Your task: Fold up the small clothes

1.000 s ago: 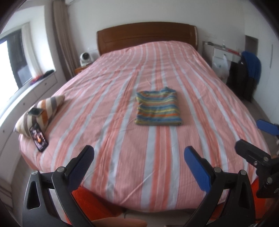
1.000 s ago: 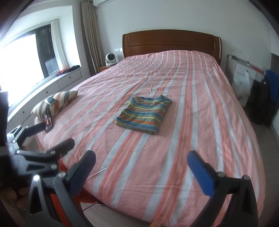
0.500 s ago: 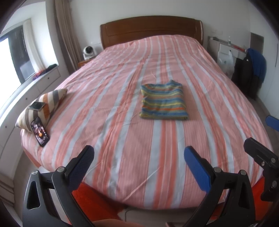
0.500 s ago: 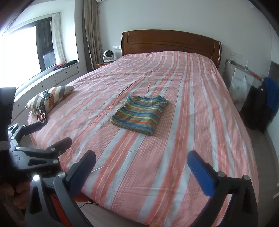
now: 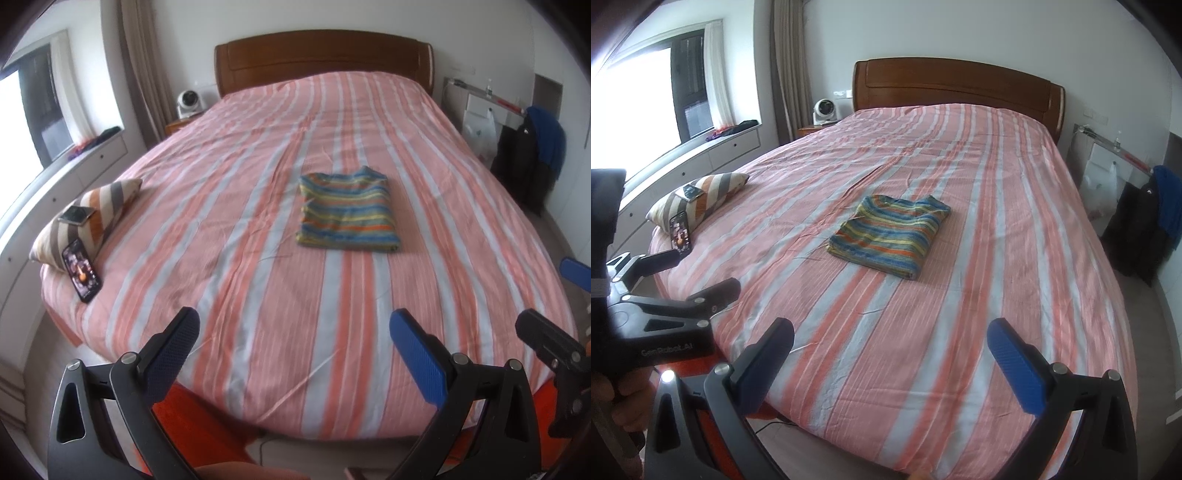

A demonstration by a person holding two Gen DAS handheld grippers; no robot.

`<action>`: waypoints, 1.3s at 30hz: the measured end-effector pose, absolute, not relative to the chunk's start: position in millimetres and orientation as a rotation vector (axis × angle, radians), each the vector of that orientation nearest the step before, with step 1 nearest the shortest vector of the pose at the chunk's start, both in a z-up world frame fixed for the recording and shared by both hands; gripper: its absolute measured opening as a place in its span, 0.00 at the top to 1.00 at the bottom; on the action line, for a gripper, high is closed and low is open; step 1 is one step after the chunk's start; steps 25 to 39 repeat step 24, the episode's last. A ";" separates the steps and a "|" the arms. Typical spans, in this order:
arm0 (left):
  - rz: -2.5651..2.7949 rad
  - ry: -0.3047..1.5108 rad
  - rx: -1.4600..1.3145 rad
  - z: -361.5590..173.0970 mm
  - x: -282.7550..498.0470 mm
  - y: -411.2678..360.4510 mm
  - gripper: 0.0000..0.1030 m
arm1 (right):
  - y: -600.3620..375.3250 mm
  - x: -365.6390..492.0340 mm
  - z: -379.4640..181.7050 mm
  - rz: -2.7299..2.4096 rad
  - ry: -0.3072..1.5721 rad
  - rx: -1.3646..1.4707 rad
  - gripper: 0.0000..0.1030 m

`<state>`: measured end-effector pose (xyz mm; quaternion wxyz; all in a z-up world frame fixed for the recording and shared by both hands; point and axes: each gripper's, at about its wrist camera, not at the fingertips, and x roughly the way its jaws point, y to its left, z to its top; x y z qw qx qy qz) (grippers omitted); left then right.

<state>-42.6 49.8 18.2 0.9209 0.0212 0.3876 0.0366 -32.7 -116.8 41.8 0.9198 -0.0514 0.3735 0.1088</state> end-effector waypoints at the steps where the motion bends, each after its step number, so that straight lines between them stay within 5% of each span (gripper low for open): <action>1: 0.076 0.797 0.043 18.1 -42.6 49.9 0.00 | -116.8 -32.7 41.6 0.235 0.770 -0.101 0.00; 39: 0.059 0.770 0.038 19.6 -50.2 44.9 0.00 | -115.4 -32.8 35.2 0.234 0.786 -0.096 0.00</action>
